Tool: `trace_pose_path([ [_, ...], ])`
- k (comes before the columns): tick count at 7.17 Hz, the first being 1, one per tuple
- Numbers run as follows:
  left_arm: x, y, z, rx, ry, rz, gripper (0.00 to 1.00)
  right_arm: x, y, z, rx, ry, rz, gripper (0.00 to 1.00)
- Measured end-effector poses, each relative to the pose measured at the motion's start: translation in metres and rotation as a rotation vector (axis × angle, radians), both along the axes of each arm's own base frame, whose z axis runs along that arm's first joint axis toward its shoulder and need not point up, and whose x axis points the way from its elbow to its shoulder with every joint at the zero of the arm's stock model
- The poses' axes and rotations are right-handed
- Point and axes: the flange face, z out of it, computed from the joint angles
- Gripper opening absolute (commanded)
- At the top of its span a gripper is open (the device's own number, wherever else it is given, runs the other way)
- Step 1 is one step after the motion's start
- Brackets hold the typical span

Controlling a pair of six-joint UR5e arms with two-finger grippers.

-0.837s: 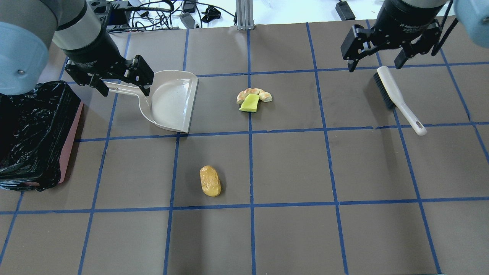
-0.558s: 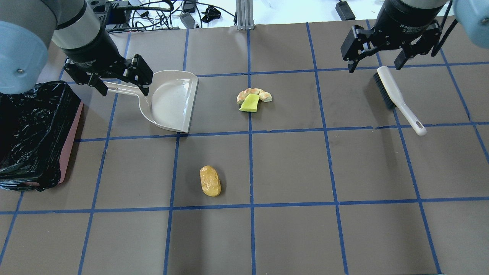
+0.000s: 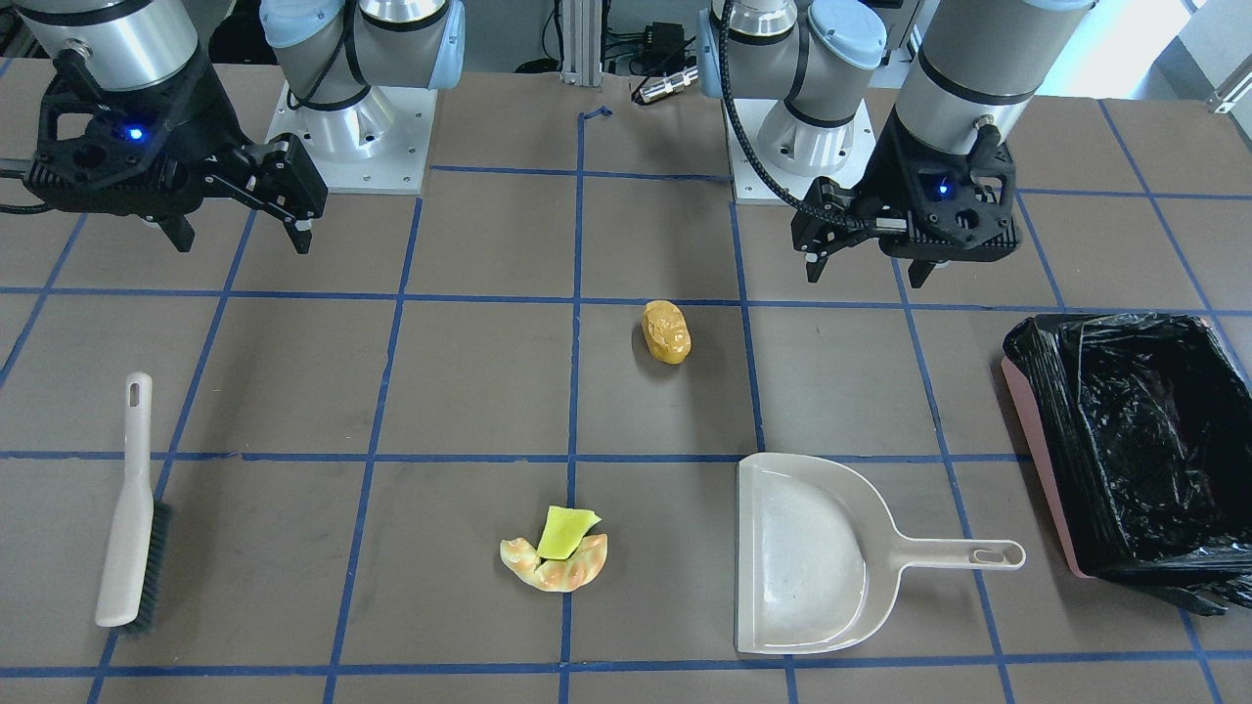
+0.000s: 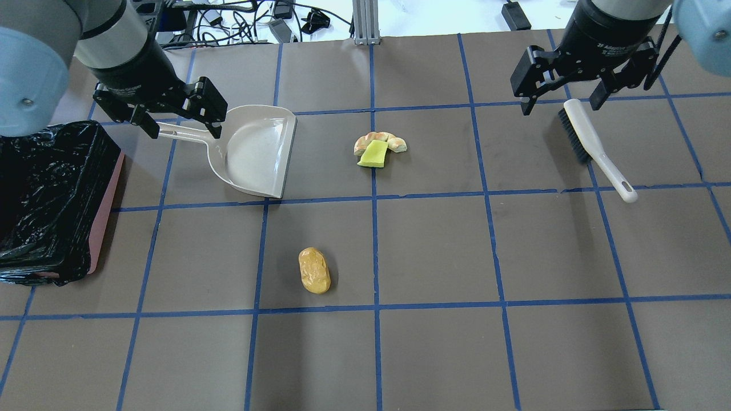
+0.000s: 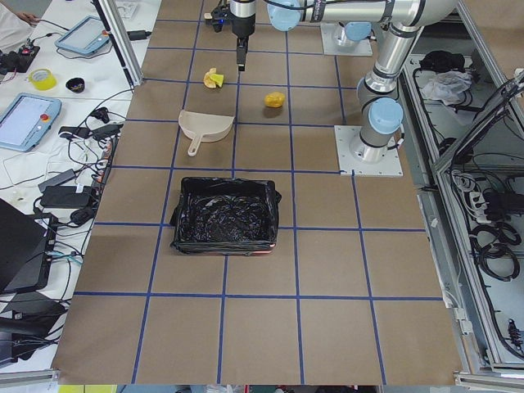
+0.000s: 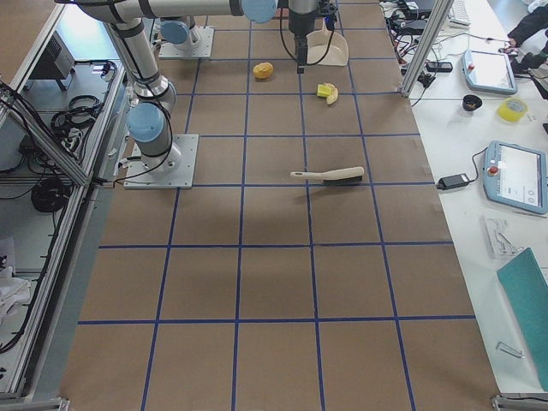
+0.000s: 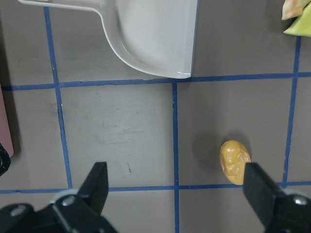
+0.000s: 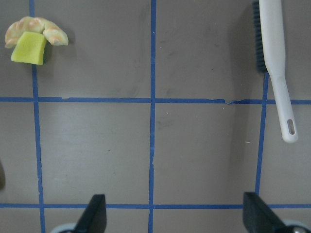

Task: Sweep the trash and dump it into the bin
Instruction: 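Grasp the white dustpan handle with the left gripper while the right grasps the brush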

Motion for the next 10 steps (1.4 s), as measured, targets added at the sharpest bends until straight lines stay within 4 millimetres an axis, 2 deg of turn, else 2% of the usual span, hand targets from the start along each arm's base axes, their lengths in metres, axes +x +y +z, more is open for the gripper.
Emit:
trace_pose_path([
  [1,0.004,-0.006,-0.004,-0.004,0.007,0.015,1.0,-0.003,-0.001,-0.021,0.03,-0.002,-0.003,0.93],
  [2,0.011,-0.014,-0.007,-0.03,0.008,0.078,1.0,-0.01,-0.004,-0.047,0.066,-0.003,0.005,0.95],
  [3,0.025,-0.022,-0.011,-0.059,0.007,0.245,1.0,-0.023,-0.01,-0.081,0.105,0.001,0.042,0.98],
  [4,0.043,-0.027,-0.015,-0.069,0.01,0.461,1.0,-0.049,-0.02,-0.115,0.126,0.004,0.101,0.98],
  [5,0.055,-0.029,-0.021,-0.066,0.014,0.609,1.0,-0.086,-0.03,-0.142,0.127,0.001,0.153,0.94],
  [7,0.064,-0.037,-0.041,-0.071,0.028,0.834,1.0,-0.161,-0.054,-0.187,0.096,0.028,0.195,0.93],
  [8,0.068,-0.043,-0.052,-0.065,0.034,0.975,1.0,-0.192,-0.064,-0.212,0.092,0.041,0.218,0.89],
  [10,0.082,-0.062,-0.076,-0.053,0.041,1.181,1.0,-0.233,-0.065,-0.248,0.1,0.036,0.283,0.89],
])
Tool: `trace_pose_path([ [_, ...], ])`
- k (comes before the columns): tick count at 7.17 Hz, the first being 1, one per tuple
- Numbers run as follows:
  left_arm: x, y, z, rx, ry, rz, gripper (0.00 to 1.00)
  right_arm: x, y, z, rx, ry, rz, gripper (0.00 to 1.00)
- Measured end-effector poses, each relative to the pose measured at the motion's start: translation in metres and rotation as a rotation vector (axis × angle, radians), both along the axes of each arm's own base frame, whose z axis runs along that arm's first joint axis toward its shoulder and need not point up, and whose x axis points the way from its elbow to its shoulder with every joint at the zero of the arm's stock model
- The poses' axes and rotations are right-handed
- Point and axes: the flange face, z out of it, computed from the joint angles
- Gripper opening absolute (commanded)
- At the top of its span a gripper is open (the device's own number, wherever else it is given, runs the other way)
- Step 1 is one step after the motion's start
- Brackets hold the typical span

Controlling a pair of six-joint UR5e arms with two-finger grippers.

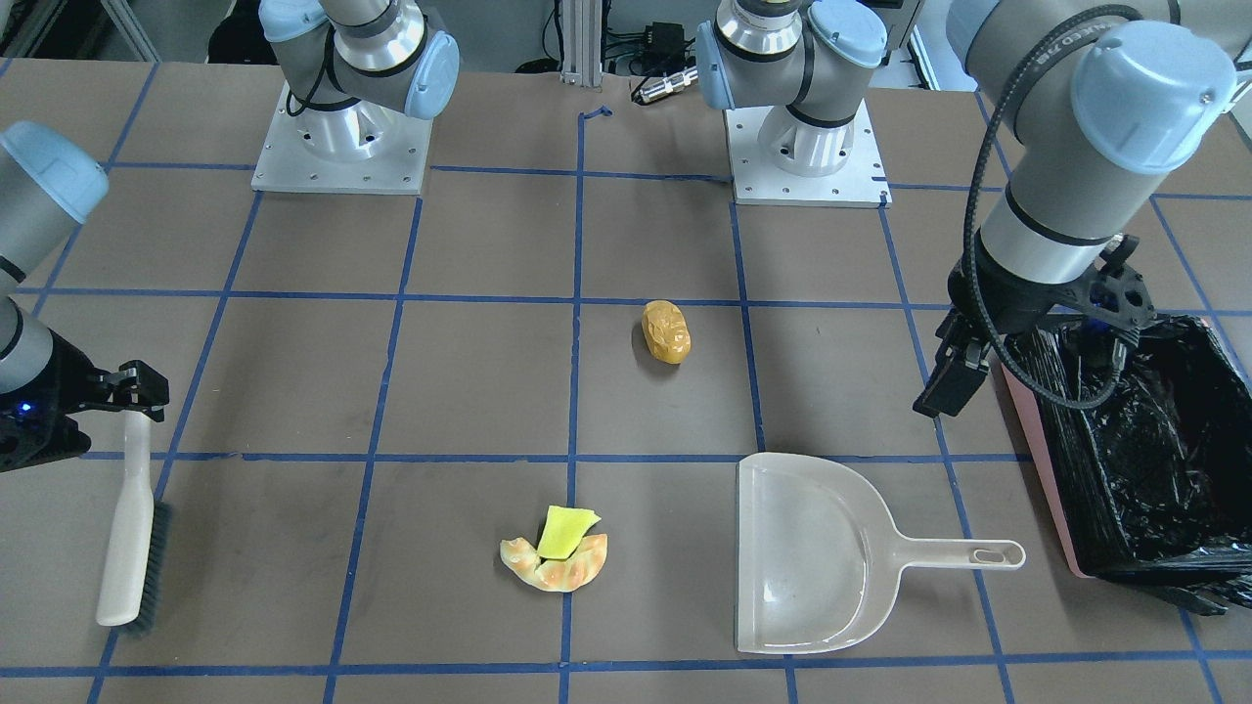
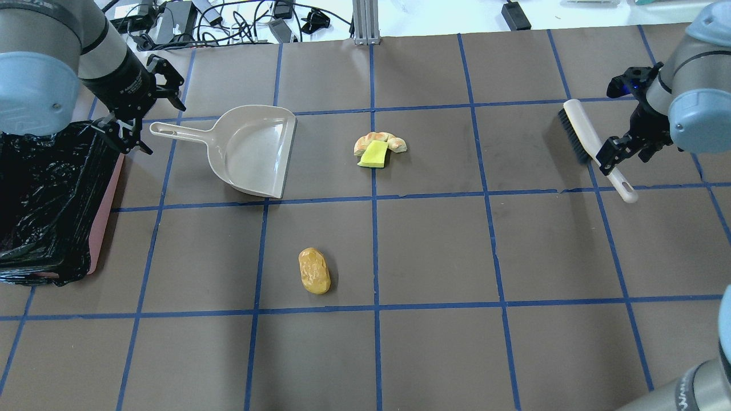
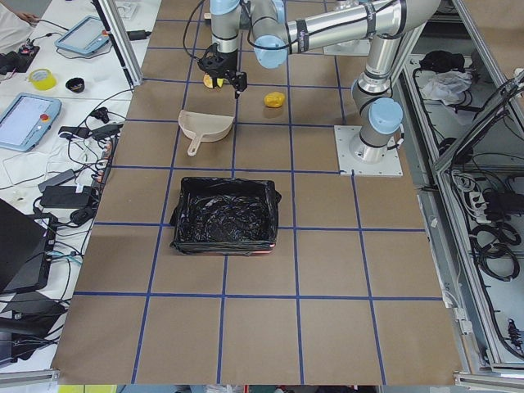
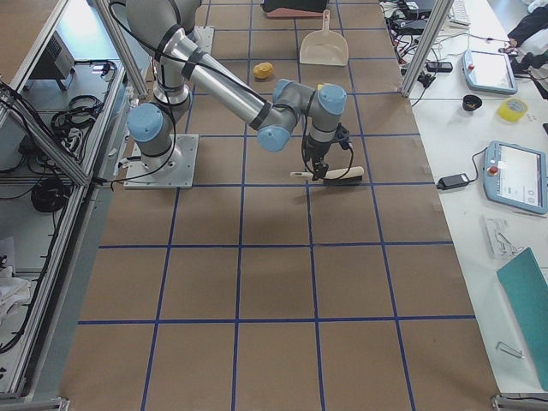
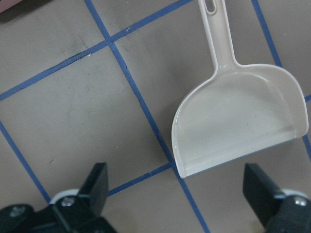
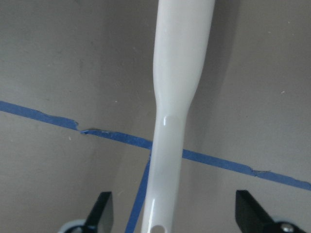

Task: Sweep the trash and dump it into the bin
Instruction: 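Grasp the white dustpan handle with the left gripper while the right grasps the brush, then lift the white brush with the right gripper, holding the dustpan with the left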

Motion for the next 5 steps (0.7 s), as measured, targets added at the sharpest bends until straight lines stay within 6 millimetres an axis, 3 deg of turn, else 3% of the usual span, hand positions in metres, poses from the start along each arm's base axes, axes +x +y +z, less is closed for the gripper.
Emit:
trace_pose_path([
  [2,0.022,-0.039,-0.043,-0.037,0.01,0.167,1.0,-0.008,0.008,-0.018,0.013,-0.014,0.015,0.88],
  [3,0.029,-0.057,-0.061,-0.057,0.016,0.228,1.0,-0.007,0.012,-0.022,0.025,-0.02,0.009,0.83],
  [5,0.04,-0.088,-0.094,-0.087,0.024,0.31,1.0,-0.004,0.019,-0.029,0.042,-0.026,-0.021,0.59],
])
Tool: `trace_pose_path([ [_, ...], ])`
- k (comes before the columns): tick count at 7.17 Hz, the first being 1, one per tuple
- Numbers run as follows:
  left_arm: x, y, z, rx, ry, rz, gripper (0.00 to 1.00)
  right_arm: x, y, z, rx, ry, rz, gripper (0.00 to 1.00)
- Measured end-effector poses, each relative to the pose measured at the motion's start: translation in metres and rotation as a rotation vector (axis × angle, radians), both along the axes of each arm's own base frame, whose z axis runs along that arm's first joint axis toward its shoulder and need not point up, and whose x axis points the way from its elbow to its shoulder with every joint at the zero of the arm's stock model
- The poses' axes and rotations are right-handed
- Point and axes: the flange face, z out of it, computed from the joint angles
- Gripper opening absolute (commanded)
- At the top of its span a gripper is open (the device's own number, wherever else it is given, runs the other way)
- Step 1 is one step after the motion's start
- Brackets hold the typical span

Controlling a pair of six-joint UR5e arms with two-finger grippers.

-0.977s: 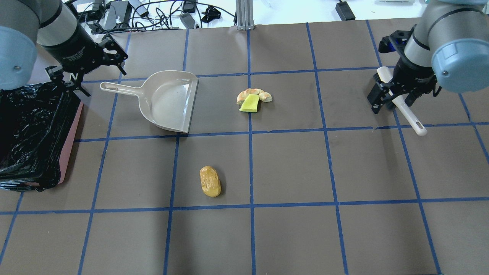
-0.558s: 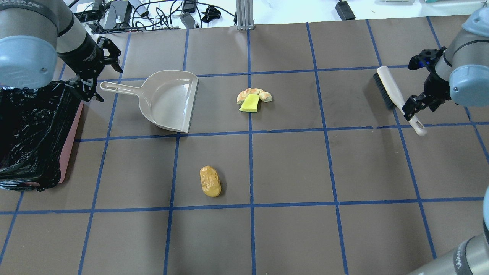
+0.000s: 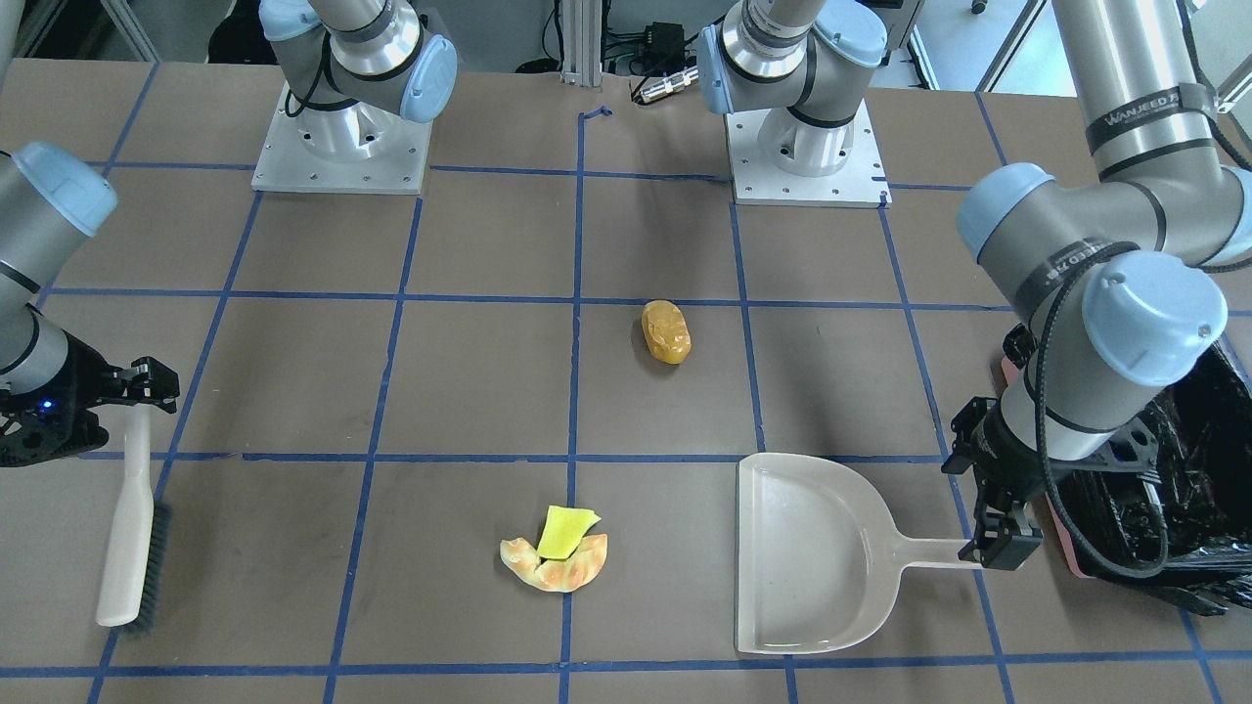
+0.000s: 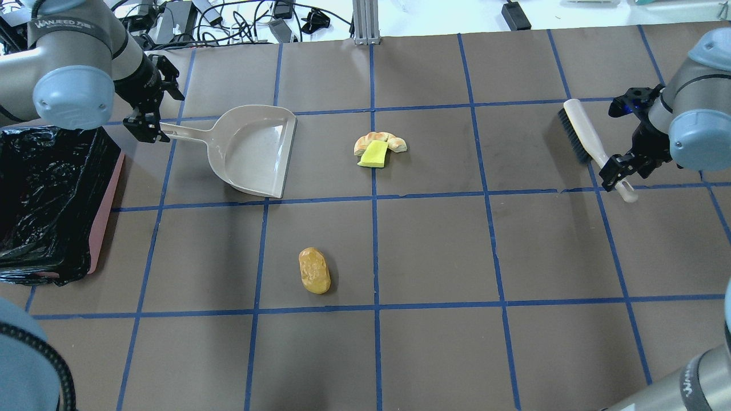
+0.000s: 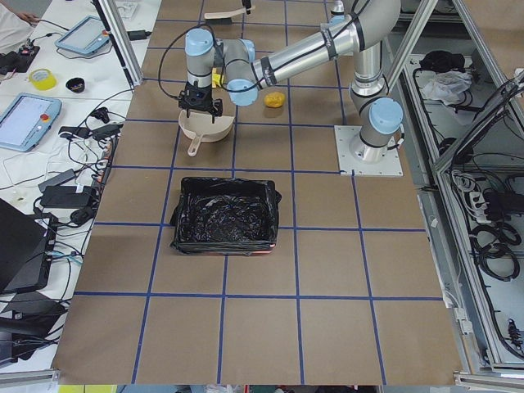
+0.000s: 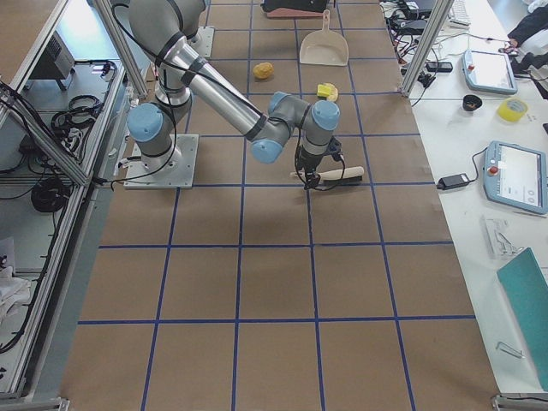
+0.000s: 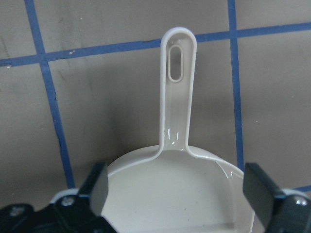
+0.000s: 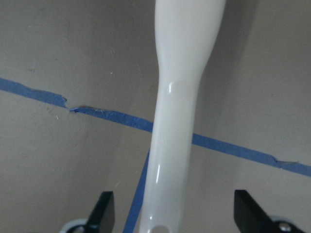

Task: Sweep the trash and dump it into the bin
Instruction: 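Lift the white brush with the right gripper, holding the dustpan with the left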

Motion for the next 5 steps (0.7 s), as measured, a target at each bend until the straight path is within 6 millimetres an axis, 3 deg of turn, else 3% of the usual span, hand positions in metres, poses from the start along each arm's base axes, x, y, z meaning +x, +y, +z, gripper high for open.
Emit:
trace_pose_path([
  [2,0.02,-0.016,-0.026,0.007,0.003,0.036,1.0,0.002,0.005,-0.005,0.002,0.002,-0.05,0.43],
  [5,0.034,-0.025,-0.051,0.014,0.006,0.057,1.0,0.002,0.003,0.001,-0.015,0.008,-0.063,0.41],
])
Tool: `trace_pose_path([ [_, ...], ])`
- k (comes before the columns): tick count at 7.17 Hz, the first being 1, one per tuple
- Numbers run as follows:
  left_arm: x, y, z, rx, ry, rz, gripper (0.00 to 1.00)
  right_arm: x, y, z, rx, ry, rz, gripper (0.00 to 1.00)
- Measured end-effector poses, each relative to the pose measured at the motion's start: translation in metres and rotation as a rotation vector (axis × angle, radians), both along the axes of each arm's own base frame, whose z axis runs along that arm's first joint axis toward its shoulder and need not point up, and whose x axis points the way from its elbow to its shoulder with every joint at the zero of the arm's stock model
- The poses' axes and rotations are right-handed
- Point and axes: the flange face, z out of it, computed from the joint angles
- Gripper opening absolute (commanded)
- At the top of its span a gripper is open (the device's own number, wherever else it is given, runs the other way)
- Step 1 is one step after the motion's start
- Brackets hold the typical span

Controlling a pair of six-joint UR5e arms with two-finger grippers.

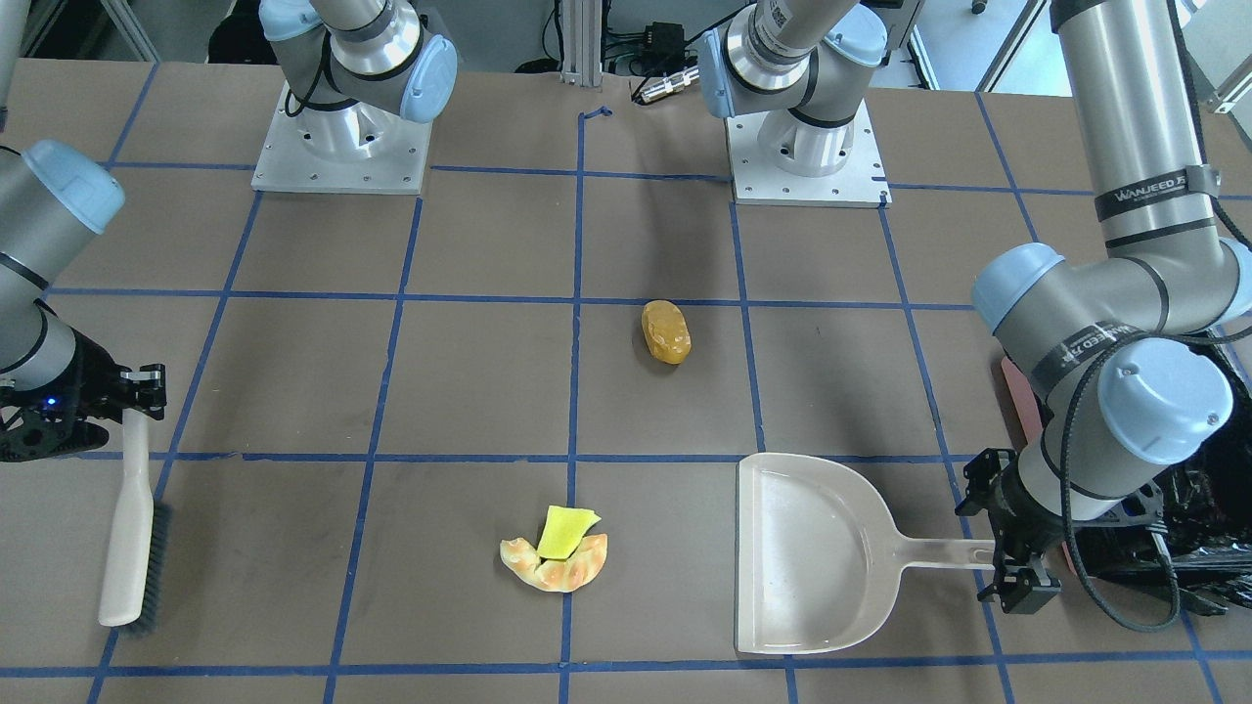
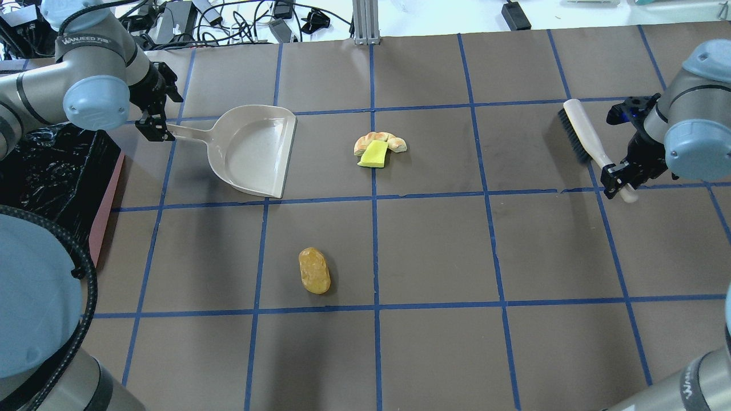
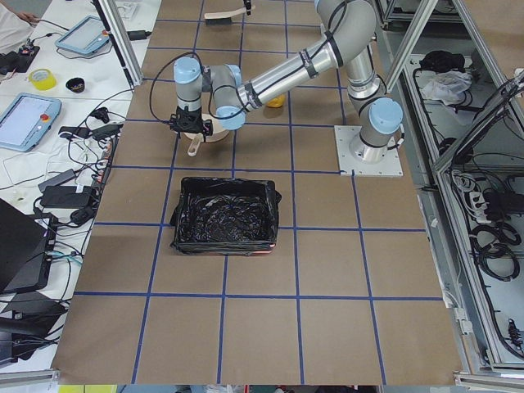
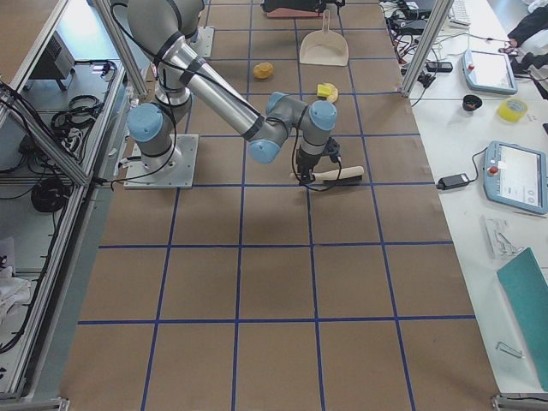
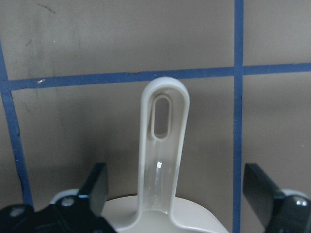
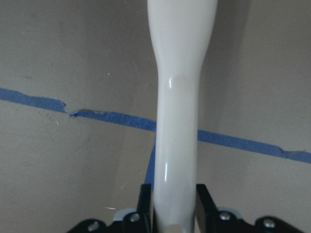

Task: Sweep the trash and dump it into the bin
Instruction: 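Lift the white brush with the right gripper, holding the dustpan with the left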

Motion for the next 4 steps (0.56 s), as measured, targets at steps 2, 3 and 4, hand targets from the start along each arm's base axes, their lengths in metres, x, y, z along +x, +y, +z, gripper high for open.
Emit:
trace_pose_path([
  [2,0.001,-0.003,-0.009,0.003,-0.002,0.0,1.0,0.0,0.0,0.005,-0.008,0.003,0.001,0.22],
  [3,0.002,-0.003,-0.013,0.008,-0.003,0.0,1.0,0.0,0.0,0.005,-0.009,0.002,0.002,0.1],
  [4,0.002,-0.003,-0.016,0.014,-0.004,0.001,1.0,0.0,0.0,0.006,-0.009,0.002,0.002,0.0],
])
